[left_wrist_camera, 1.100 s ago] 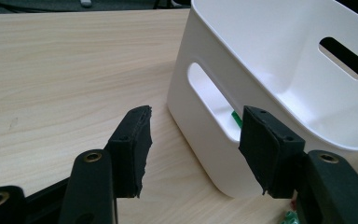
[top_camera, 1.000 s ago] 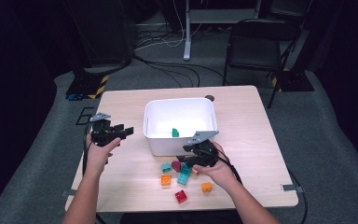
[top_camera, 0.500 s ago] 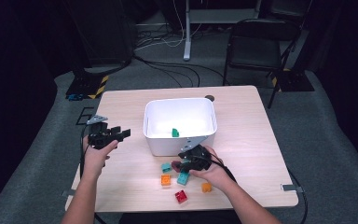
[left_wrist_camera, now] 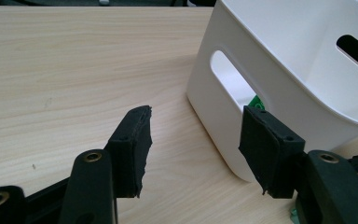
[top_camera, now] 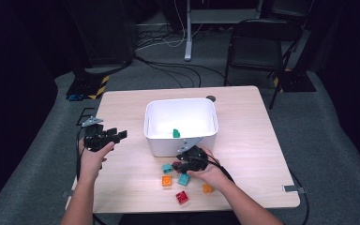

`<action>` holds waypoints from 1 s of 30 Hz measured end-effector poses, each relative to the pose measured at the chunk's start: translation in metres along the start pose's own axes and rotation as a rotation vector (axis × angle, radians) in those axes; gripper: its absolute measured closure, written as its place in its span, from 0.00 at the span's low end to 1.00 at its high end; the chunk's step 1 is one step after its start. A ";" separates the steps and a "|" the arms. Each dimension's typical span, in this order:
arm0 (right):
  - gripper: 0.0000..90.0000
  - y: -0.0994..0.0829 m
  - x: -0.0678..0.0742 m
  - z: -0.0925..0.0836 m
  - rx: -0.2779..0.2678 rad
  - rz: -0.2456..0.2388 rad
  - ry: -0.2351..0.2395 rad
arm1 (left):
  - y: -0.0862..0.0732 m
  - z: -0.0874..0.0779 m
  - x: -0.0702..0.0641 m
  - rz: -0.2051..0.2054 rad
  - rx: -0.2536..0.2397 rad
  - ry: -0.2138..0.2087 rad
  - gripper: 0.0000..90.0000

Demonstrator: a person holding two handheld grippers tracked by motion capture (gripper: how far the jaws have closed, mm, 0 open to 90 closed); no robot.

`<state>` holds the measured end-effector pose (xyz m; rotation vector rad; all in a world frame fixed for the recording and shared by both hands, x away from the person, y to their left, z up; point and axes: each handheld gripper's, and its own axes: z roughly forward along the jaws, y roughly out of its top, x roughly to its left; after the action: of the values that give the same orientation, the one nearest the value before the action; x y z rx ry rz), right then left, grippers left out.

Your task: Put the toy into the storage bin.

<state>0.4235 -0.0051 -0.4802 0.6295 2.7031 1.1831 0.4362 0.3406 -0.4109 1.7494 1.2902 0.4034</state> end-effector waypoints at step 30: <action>0.64 -0.007 0.004 0.011 0.089 -0.033 -0.017 | 0.000 -0.001 0.003 -0.006 -0.006 0.003 0.48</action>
<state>0.4206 -0.0002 -0.4925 0.6004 2.7533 1.0504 0.4364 0.3440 -0.4111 1.7405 1.2947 0.4067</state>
